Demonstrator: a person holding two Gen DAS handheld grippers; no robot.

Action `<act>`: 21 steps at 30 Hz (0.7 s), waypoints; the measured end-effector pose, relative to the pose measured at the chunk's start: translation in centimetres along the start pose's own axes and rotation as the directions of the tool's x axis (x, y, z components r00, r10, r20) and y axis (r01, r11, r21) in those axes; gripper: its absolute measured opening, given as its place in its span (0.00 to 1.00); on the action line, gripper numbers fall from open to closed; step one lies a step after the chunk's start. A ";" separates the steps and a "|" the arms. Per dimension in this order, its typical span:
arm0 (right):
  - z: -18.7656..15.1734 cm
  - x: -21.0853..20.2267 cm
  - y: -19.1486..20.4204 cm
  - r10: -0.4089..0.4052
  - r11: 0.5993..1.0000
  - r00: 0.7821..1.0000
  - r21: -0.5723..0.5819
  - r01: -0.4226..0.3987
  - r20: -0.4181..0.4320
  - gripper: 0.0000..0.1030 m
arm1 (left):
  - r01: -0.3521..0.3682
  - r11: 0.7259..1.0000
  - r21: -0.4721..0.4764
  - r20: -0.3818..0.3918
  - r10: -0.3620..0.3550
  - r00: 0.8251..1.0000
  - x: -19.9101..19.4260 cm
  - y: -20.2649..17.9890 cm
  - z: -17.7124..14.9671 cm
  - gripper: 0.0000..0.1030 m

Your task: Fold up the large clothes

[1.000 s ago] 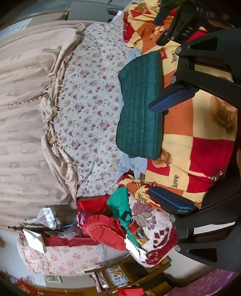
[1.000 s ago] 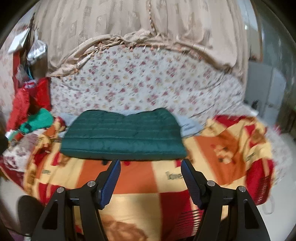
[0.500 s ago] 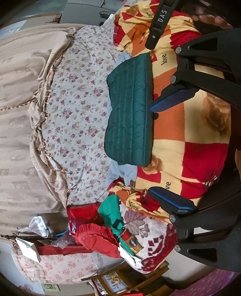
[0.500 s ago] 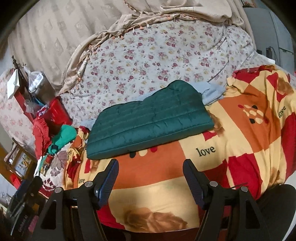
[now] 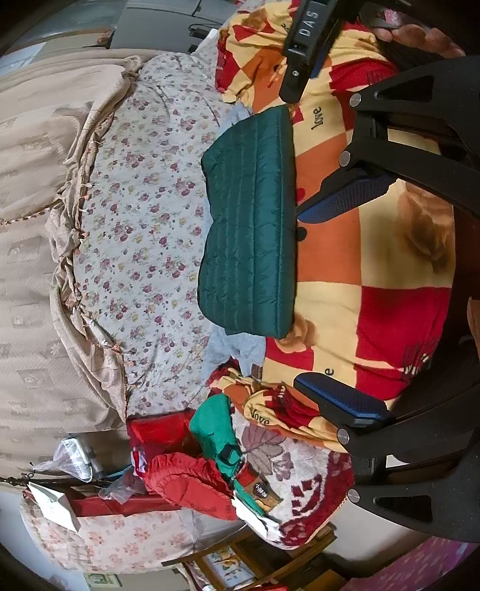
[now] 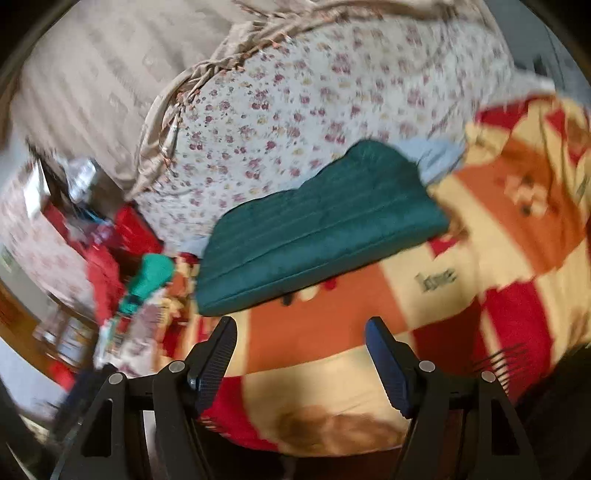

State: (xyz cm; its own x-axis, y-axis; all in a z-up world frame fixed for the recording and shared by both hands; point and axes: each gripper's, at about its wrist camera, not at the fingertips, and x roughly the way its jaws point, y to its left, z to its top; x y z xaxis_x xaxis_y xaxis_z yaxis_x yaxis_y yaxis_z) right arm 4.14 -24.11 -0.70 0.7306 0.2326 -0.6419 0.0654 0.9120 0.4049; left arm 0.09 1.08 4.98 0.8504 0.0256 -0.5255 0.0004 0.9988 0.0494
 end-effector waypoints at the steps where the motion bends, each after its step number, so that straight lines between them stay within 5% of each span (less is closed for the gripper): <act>1: -0.2 -0.2 0.4 -0.028 0.999 0.999 -0.035 0.029 0.016 0.68 | 0.000 1.000 0.004 -0.001 0.000 1.000 0.1 -0.1 -0.1 0.81; 10: -1.1 0.3 2.3 -0.181 0.956 0.979 -0.219 0.197 0.089 0.68 | 0.016 1.000 0.017 -0.022 -0.016 1.000 0.7 -0.5 -0.6 0.81; 21: -0.5 4.1 1.8 -0.239 0.933 0.970 -0.264 0.245 0.055 0.68 | 0.035 0.999 0.014 -0.147 -0.032 0.989 5.6 -0.9 -1.2 0.81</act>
State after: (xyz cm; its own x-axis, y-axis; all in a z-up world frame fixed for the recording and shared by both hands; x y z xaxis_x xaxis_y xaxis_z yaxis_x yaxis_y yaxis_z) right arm 6.97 -21.34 -2.92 0.7298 -0.0108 -0.6835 0.0601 0.9970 0.0485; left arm 4.17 0.41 0.98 0.7635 -0.0005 -0.6458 0.0374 0.9984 0.0434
